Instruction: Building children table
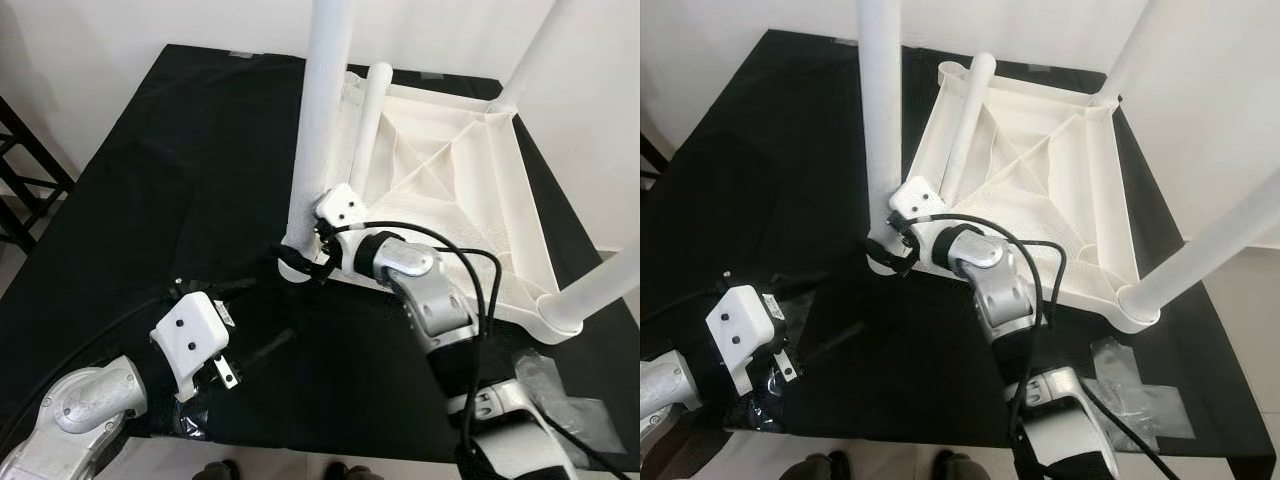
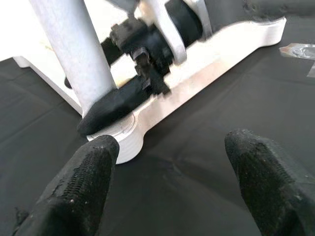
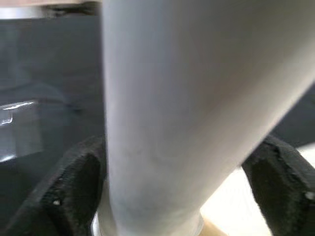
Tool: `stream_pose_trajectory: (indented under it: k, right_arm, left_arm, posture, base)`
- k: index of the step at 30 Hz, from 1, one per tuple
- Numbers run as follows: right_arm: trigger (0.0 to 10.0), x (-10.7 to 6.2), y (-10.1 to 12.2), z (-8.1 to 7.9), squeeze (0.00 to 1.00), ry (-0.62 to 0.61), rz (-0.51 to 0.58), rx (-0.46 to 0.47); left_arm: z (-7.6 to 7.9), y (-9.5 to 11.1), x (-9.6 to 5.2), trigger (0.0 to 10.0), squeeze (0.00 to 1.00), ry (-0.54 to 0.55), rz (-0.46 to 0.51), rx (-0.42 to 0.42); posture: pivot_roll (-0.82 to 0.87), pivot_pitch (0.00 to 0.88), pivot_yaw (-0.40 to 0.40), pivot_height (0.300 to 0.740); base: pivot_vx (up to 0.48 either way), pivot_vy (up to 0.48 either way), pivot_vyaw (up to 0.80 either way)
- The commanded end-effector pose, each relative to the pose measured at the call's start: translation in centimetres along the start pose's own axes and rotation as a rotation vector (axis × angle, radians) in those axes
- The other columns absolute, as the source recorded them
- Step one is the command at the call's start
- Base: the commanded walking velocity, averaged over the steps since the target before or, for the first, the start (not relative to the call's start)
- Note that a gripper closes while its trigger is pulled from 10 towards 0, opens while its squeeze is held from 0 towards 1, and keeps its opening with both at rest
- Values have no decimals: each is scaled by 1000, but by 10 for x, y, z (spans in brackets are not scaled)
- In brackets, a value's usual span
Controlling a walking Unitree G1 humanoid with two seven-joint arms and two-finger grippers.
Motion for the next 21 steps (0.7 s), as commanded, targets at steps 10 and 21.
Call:
stream_pose_trajectory:
  k: [10, 21]
  right_arm:
    - [10000, -10, 23, 23, 0, 373, 237, -49]
    - [0, -7, 32, 31, 0, 477, 306, -2]
  left_arm:
    - [6, -3, 1, 10000, 0, -42, -12, -7]
    - [9, -3, 1, 10000, 0, -51, -20, -9]
  posture:
    - [157, 250, -126, 740]
    - [166, 257, -129, 740]
  base:
    - [0, 0, 0]
    - [0, 0, 0]
Point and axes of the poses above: a point about 5 cm out from each wrist's last joint towards the gripper, its own x axis pointing out of the wrist towards the gripper, its own y axis along the axis of the wrist's last joint, z = x × y, the point moved 1 cm from there along x, pointing out of the wrist towards the gripper, and after that the axes turned 14 degrees about -x, right-handed, at the moved point
